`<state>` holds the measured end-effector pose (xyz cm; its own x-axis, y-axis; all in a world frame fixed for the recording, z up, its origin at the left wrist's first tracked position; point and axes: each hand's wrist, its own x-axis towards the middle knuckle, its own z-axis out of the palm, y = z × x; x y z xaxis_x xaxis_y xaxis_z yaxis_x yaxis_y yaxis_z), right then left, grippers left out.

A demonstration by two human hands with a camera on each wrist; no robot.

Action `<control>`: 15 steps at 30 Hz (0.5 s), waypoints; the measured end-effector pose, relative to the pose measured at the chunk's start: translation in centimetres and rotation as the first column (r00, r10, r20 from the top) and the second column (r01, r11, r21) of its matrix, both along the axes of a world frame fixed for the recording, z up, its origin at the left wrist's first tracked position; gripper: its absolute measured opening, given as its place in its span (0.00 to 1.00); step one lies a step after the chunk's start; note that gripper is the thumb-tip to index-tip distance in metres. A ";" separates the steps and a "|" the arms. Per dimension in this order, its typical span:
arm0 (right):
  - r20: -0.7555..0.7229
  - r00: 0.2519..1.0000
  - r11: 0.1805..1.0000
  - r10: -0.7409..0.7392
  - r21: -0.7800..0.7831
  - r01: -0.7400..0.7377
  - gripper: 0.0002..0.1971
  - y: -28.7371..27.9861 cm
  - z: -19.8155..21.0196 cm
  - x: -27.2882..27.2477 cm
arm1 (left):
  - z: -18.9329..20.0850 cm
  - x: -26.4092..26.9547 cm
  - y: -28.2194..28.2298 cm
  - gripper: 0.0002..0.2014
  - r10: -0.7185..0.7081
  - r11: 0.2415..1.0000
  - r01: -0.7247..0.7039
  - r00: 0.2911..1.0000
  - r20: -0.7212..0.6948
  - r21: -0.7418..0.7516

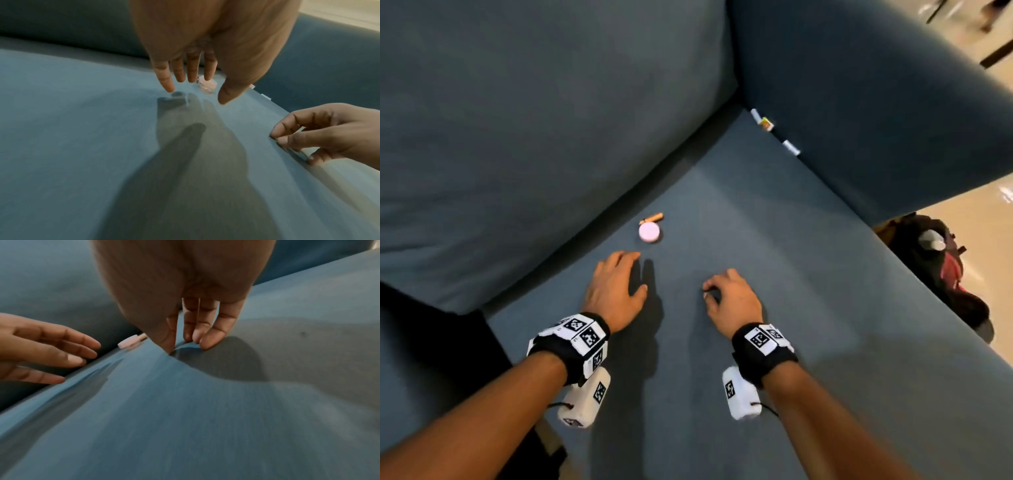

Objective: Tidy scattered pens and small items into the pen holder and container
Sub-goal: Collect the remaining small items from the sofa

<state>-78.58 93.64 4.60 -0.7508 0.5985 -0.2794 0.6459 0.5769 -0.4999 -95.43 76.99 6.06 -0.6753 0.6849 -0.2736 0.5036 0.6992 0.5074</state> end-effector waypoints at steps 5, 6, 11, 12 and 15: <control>0.010 0.994 0.984 -0.108 0.145 0.105 0.22 10.6 -0.4 -4.3 | 0.0 -5.2 8.5 0.25 -0.017 1.000 0.014 0.993 -0.118 -0.028; 0.017 0.992 0.979 -0.127 0.165 0.123 0.25 13.0 -0.3 -5.2 | -0.1 -5.9 9.8 0.23 -0.040 0.993 0.027 0.992 -0.117 -0.112; 0.129 0.972 0.967 -0.194 0.194 0.167 0.39 23.7 0.1 -9.6 | -0.8 -7.5 13.5 0.15 -0.167 0.953 0.137 0.982 -0.092 -0.270; 0.152 0.968 0.966 -0.199 0.197 0.168 0.43 25.4 0.1 -10.4 | -0.8 -7.9 14.1 0.16 -0.212 0.930 0.171 0.972 -0.096 -0.325; 0.214 0.953 0.968 -0.213 0.181 0.176 0.60 29.4 0.8 -12.4 | -0.6 -8.5 15.5 0.18 -0.289 0.903 0.246 0.954 -0.074 -0.352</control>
